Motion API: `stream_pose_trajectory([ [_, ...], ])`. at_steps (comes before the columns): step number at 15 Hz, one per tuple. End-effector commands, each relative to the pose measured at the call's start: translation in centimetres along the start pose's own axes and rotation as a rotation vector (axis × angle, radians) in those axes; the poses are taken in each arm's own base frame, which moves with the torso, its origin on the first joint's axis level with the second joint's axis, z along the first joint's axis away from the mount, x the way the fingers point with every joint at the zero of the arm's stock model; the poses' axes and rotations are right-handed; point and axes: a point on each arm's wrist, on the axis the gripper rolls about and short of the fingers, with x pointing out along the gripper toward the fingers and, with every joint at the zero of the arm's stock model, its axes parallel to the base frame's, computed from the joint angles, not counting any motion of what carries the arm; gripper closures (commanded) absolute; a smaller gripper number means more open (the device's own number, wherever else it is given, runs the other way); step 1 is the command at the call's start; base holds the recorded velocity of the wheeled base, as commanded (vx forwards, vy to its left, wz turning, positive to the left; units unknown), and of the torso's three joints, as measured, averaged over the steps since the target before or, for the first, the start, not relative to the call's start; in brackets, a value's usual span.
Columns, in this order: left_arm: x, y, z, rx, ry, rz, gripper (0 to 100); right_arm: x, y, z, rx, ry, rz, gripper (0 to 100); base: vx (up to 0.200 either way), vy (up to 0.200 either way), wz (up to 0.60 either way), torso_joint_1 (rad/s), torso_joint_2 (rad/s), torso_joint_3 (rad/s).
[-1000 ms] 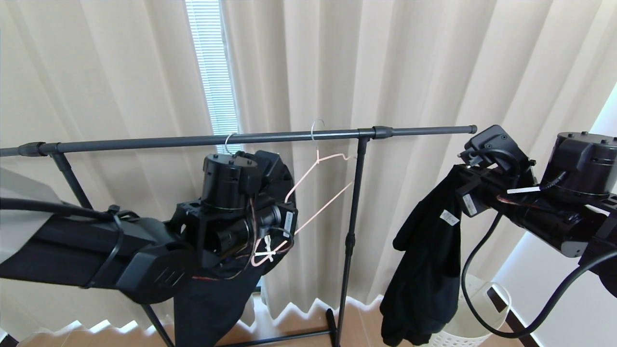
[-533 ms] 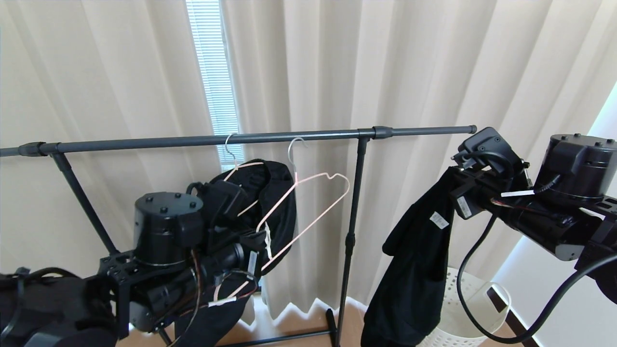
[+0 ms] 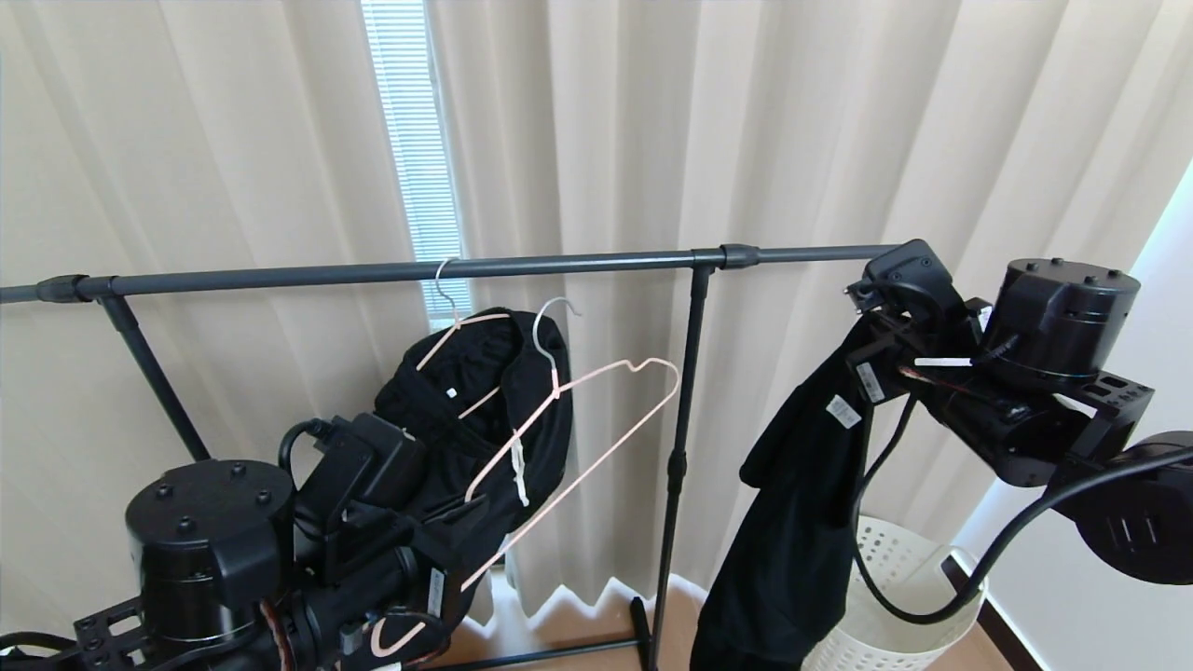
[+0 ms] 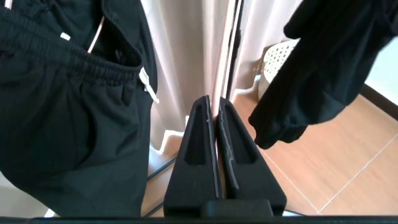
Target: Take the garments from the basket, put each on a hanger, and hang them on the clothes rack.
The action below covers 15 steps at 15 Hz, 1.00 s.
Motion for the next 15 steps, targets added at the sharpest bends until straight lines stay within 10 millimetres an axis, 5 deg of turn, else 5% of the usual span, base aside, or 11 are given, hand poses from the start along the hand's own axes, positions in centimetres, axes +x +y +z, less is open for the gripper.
stream_pose_trajectory([
  [1,-0.2,-0.2,-0.5,0.003,0.012,-0.030,100,1.3,1.1,-0.8,-0.009,0.029,-0.027,100,0.000,0.000,0.00,0.000,0.00,0.000],
  [15,-0.7,-2.6,-0.4,0.018,-0.064,-0.231,100,2.3,3.9,-0.5,0.028,-0.015,-0.013,100,0.000,0.000,0.00,0.000,0.00,0.000],
])
